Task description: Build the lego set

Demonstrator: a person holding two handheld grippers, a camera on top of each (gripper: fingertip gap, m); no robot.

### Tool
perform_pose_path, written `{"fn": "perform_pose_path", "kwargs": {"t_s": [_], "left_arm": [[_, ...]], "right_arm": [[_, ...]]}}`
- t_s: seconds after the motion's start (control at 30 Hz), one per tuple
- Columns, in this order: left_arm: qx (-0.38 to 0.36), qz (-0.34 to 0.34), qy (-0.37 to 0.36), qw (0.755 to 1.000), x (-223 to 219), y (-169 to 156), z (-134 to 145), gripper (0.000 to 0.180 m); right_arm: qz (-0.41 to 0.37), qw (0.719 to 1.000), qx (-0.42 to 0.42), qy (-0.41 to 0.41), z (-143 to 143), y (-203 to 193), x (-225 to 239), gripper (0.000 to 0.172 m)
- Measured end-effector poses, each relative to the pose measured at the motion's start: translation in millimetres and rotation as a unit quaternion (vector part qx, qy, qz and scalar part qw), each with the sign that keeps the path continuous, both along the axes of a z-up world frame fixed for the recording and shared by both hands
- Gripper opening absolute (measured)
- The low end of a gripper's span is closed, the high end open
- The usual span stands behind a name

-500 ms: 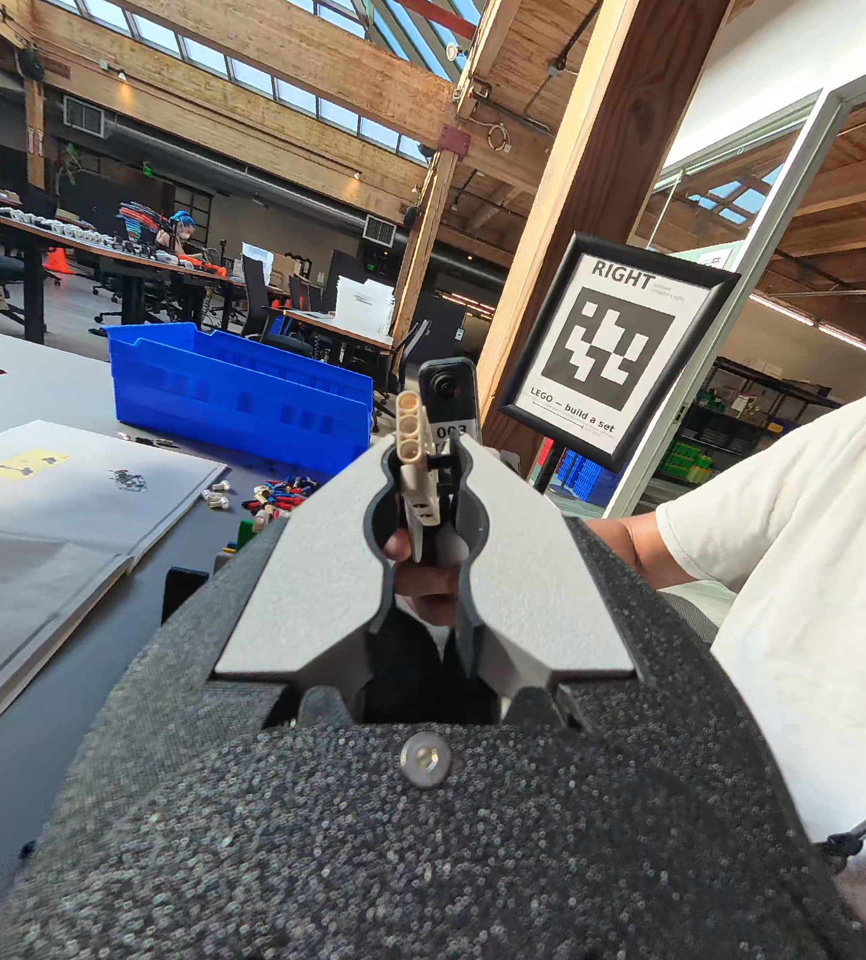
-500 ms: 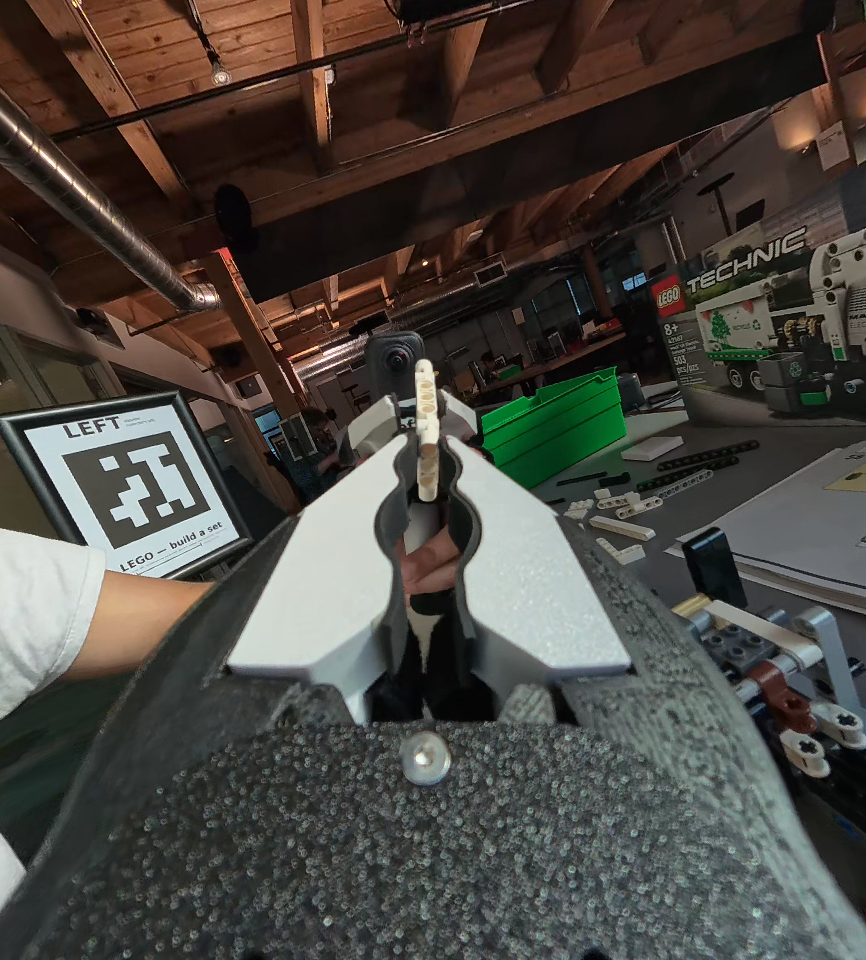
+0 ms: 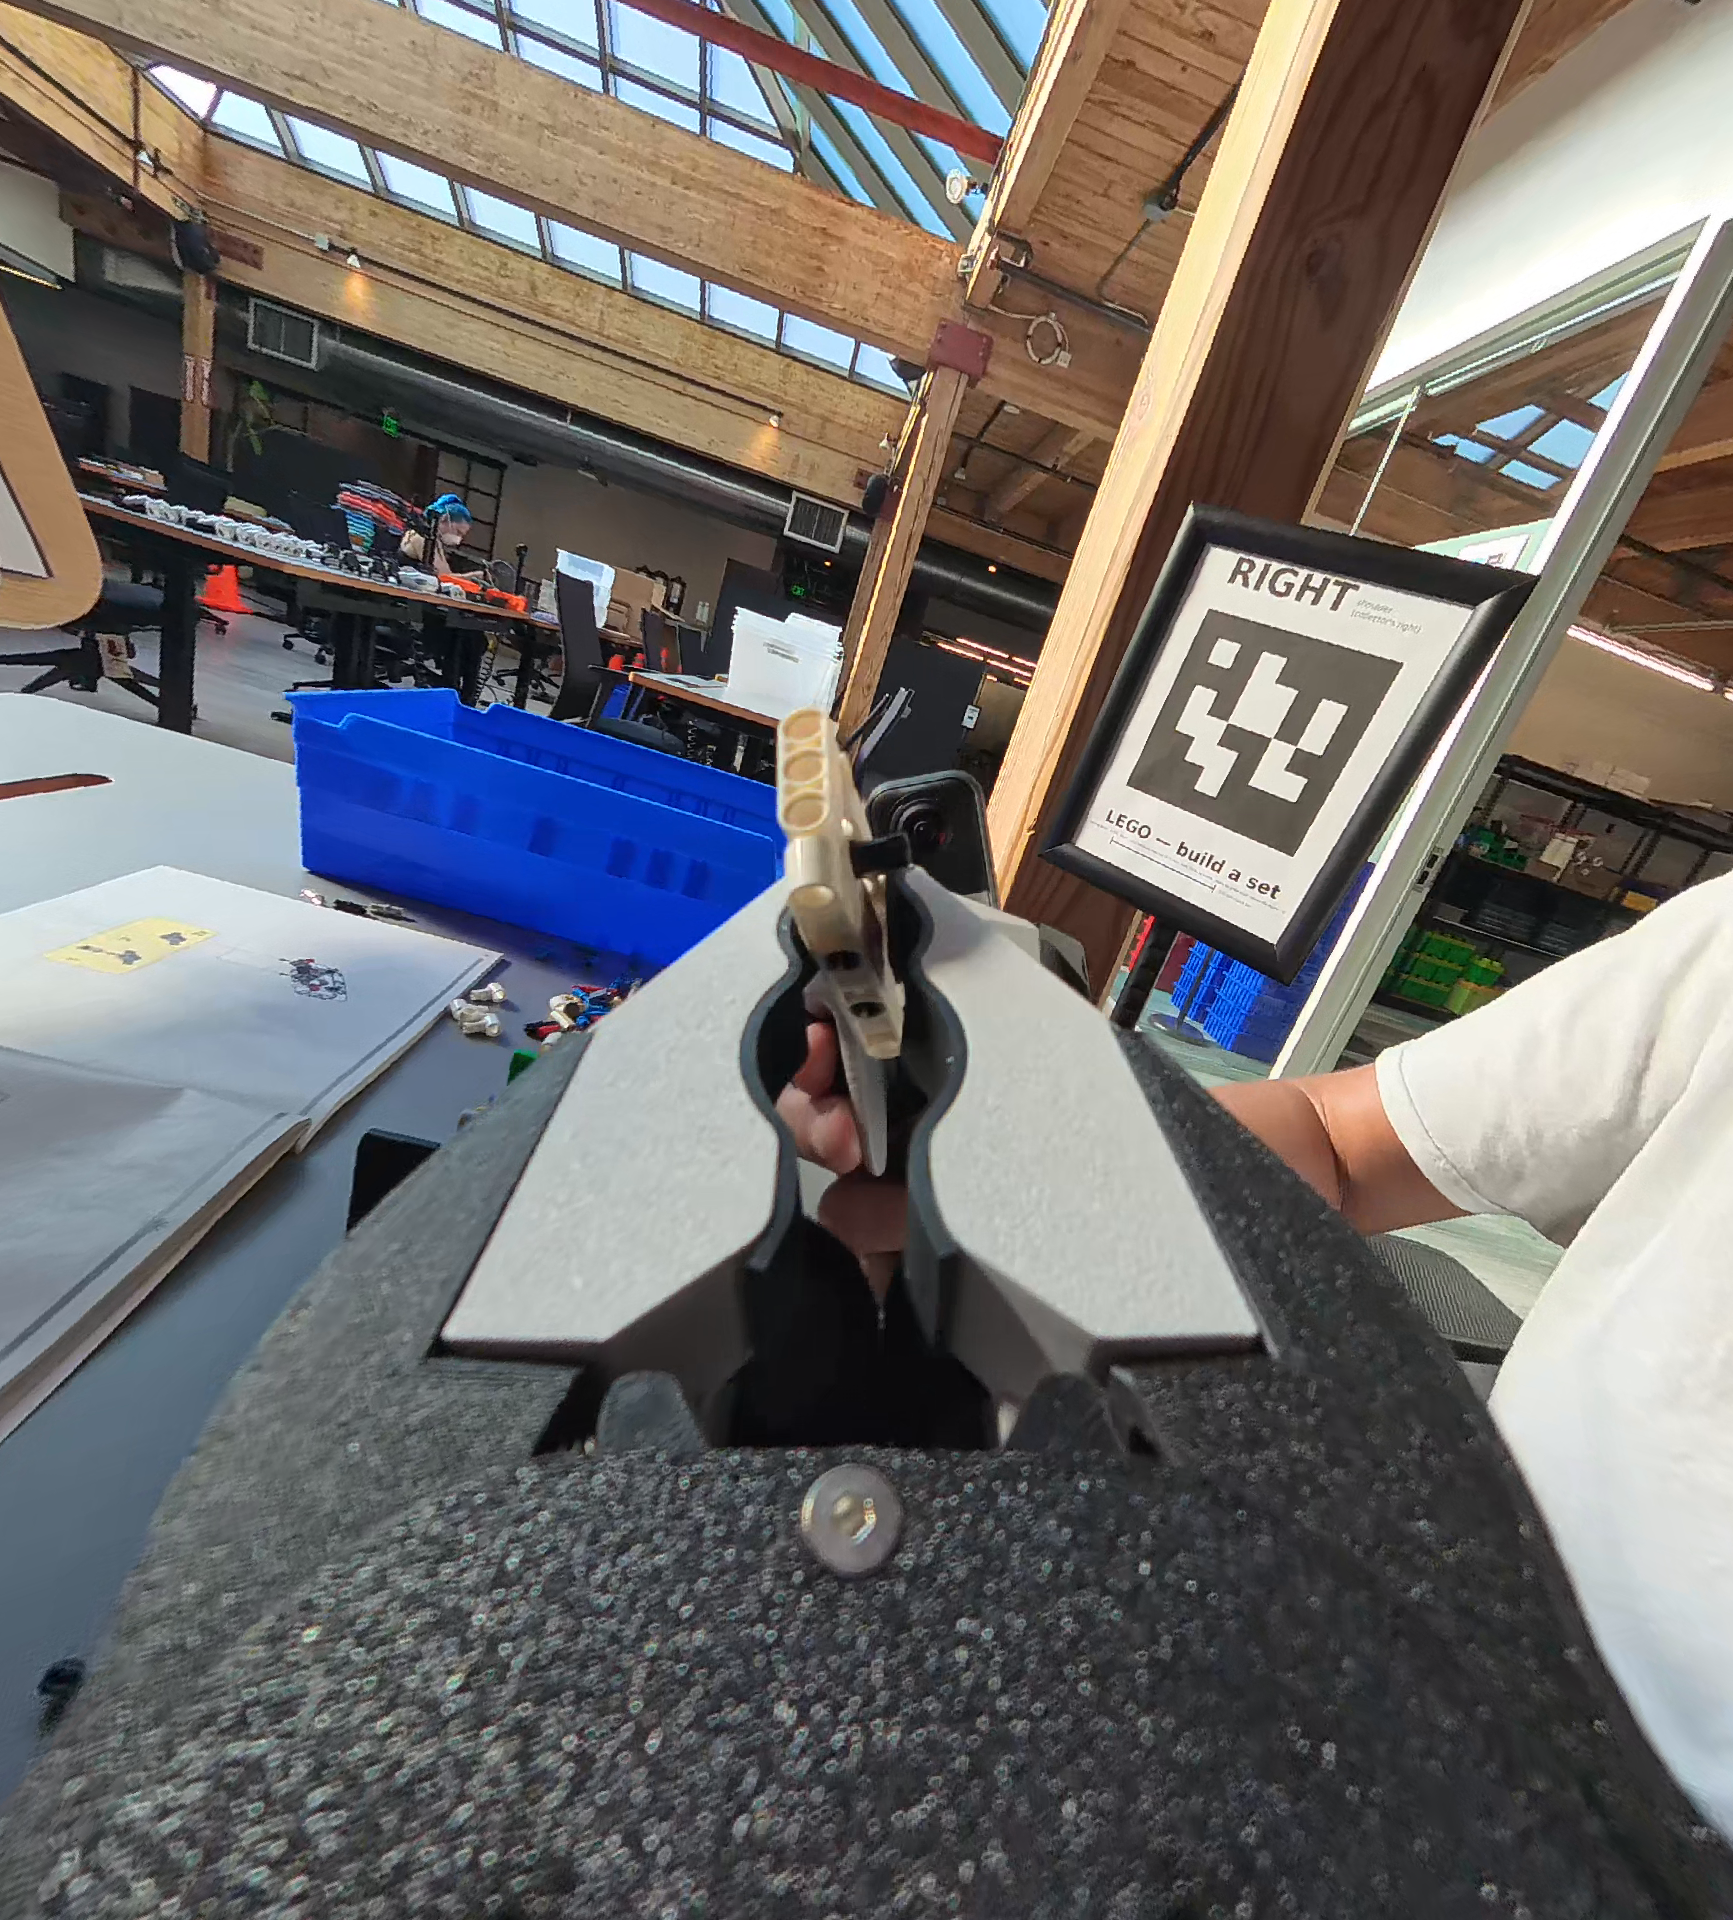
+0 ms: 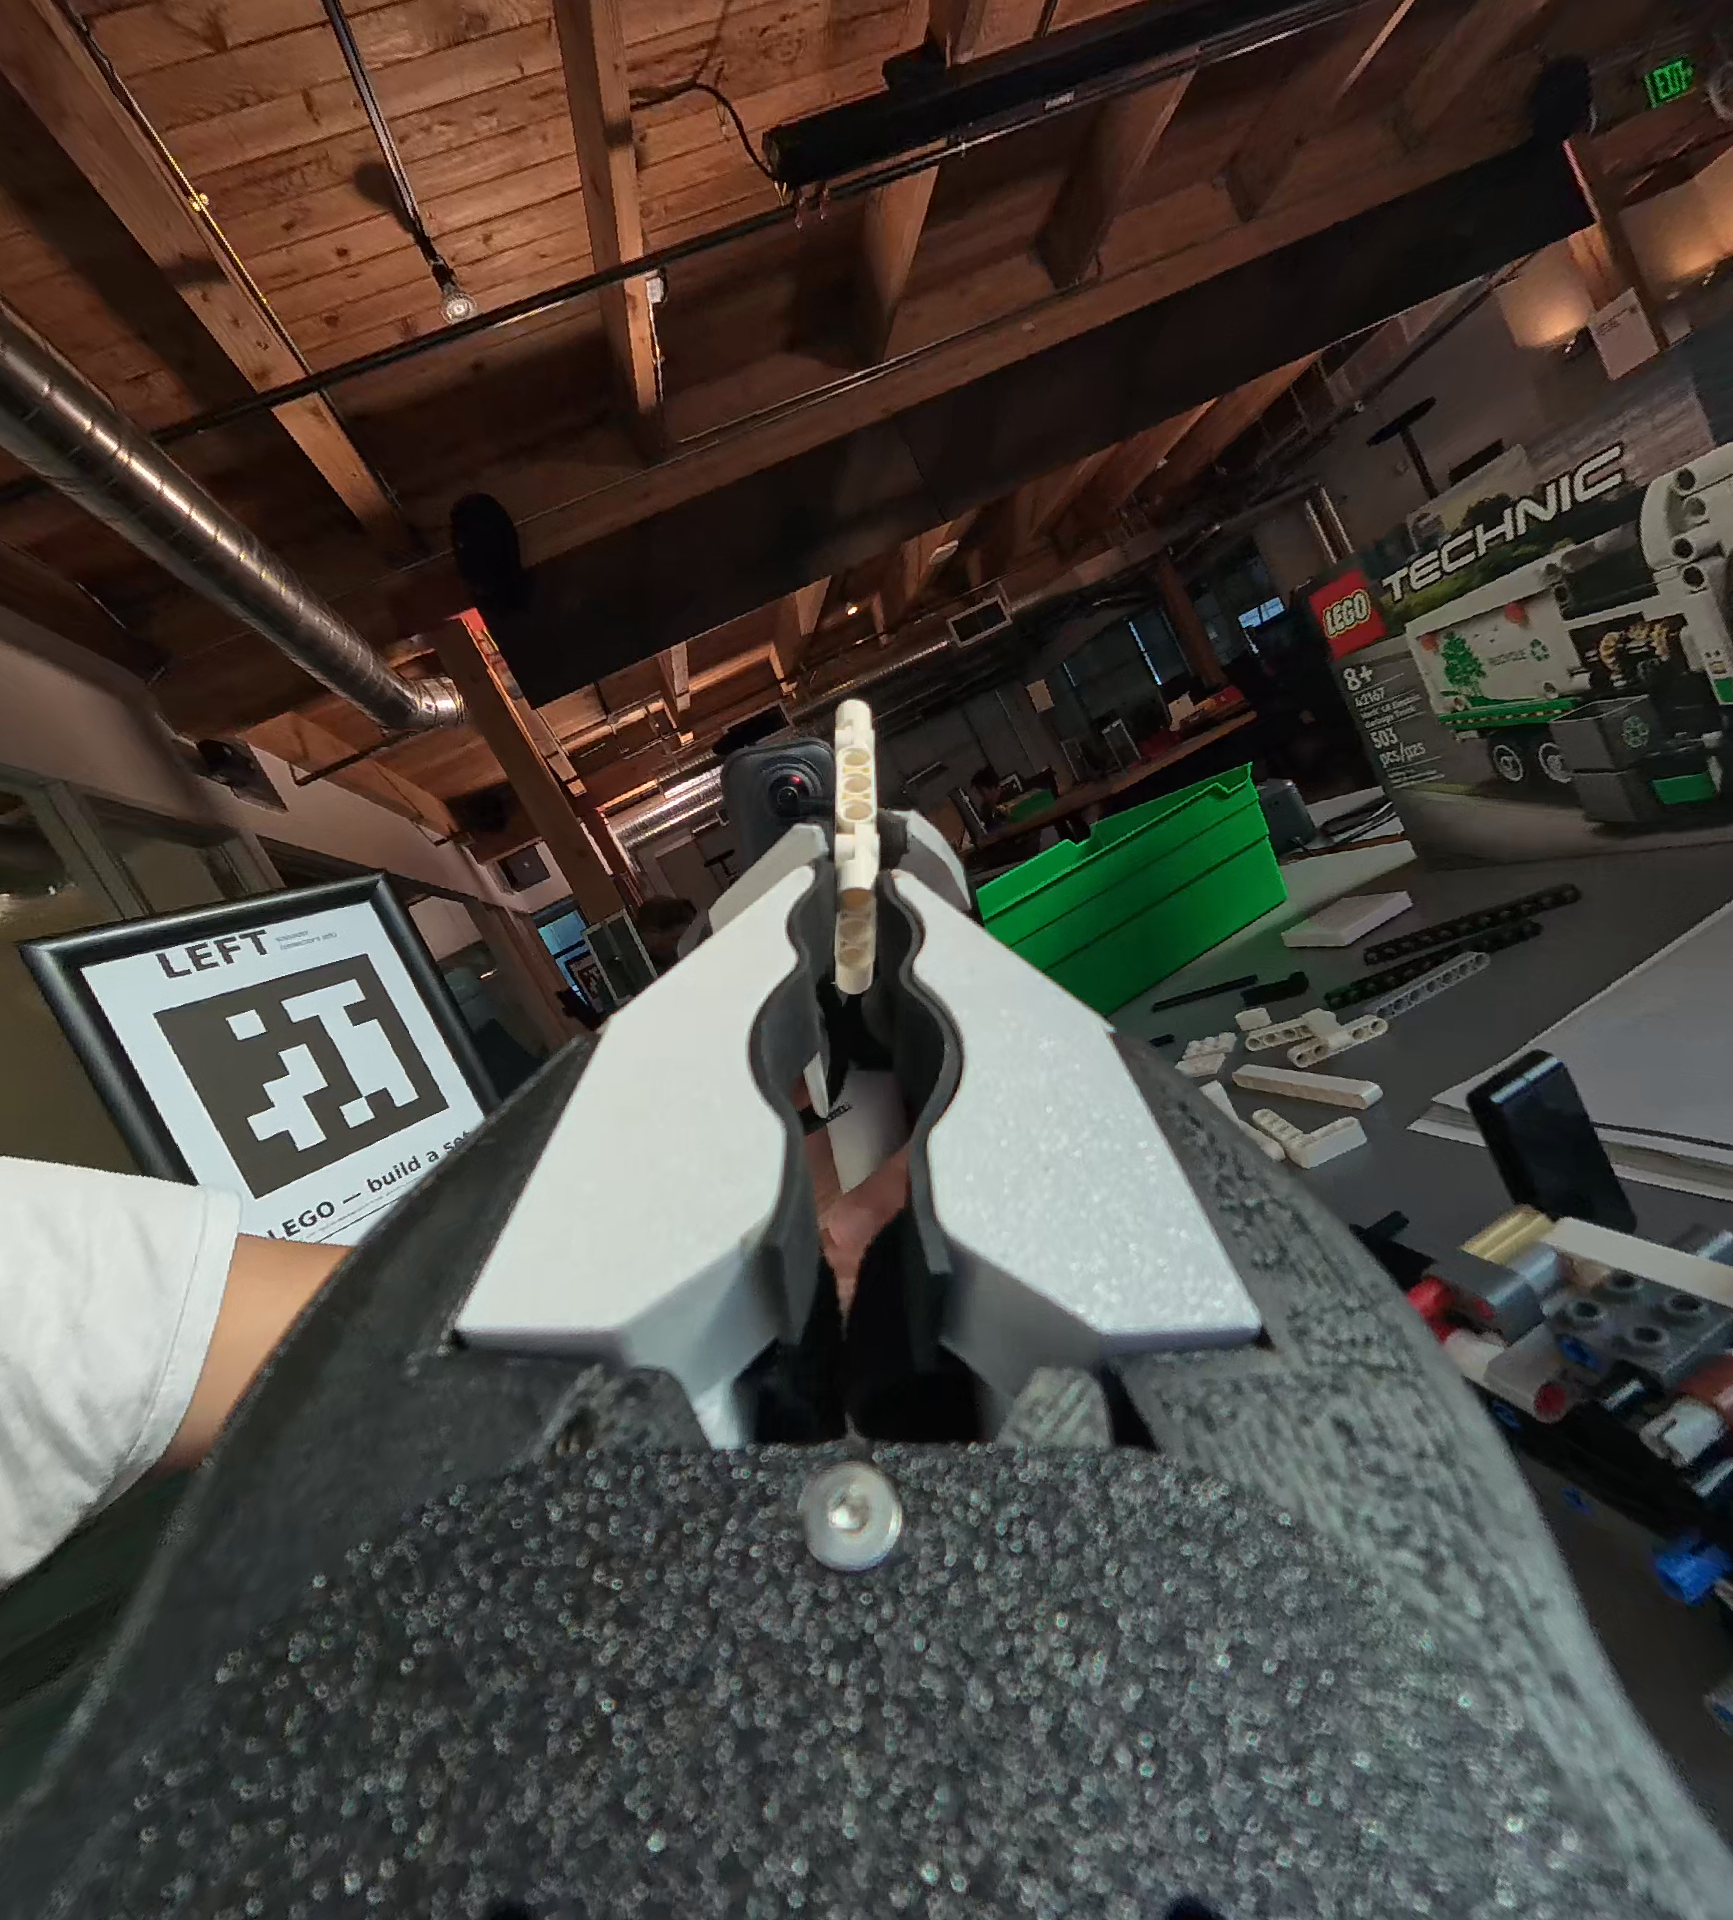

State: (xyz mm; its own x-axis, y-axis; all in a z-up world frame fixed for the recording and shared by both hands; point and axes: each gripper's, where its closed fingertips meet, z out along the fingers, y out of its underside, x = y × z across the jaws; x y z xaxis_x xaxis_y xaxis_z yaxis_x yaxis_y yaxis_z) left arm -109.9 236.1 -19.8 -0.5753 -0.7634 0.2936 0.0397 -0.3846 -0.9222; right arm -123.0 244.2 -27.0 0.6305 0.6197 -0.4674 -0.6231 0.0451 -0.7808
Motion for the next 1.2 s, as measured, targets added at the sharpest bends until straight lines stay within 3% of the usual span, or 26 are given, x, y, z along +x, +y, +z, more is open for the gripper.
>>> {"fn": "perform_pose_path", "kwargs": {"t_s": [0.23, 0.7, 0.83, 0.97, 1.07, 1.13, 1.2], "left_arm": [[0.01, 0.014, -0.003, 1.0, 1, 1, 0, 0.01], [-0.051, 0.008, -0.007, 0.999, 0, 8, 5, 0.007], [-0.054, -0.001, 0.023, 0.998, 1, 7, 4, 0.005], [0.027, 0.02, 0.066, 0.997, 2, 7, -9, 0.004], [0.147, 0.046, 0.12, 0.981, 3, 13, -27, 0.006], [0.188, 0.044, 0.153, 0.969, 4, 12, -32, 0.006], [0.213, 0.046, 0.171, 0.961, 7, 11, -39, 0.006]], "right_arm": [[-0.017, 1.0, 0.017, 0.007, 0, 0, 2, 0.005], [-0.037, 0.999, 0.029, 0.012, 2, -2, 7, 0.006], [-0.04, 0.999, 0.009, 0.006, -4, 0, 7, 0.006], [-0.044, 0.995, -0.052, -0.07, -9, -1, 14, 0.017], [-0.071, 0.985, -0.09, -0.129, -4, -22, 41, 0.017], [-0.1, 0.964, -0.138, -0.202, -20, -35, 58, 0.016], [-0.107, 0.927, -0.212, -0.292, -55, -44, 69, 0.014]]}}
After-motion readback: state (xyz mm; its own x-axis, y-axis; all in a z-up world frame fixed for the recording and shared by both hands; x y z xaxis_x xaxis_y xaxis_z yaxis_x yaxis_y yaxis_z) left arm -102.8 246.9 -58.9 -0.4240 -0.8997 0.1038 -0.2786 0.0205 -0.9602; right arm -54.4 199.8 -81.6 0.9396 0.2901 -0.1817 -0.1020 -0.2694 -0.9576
